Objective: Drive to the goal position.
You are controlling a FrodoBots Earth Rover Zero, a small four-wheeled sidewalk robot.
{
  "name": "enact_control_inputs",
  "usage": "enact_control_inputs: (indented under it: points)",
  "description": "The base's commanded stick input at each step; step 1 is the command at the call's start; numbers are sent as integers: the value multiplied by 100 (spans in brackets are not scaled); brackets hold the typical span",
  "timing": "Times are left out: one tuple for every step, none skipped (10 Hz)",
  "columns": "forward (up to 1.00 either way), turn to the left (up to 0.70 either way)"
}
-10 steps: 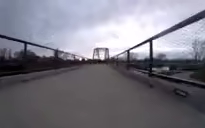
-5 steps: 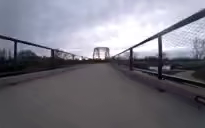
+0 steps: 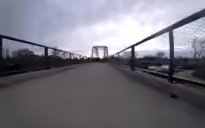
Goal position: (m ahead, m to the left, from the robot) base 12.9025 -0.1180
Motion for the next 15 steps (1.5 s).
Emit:
enact_control_inputs:
  points:
    - [100,0]
    - [100,0]
    - [100,0]
    - [100,0]
    - [100,0]
    - [100,0]
    - [100,0]
    - [100,0]
    - [100,9]
    - [100,26]
    - [100,34]
    - [100,17]
    - [100,0]
    - [100,0]
    - [100,0]
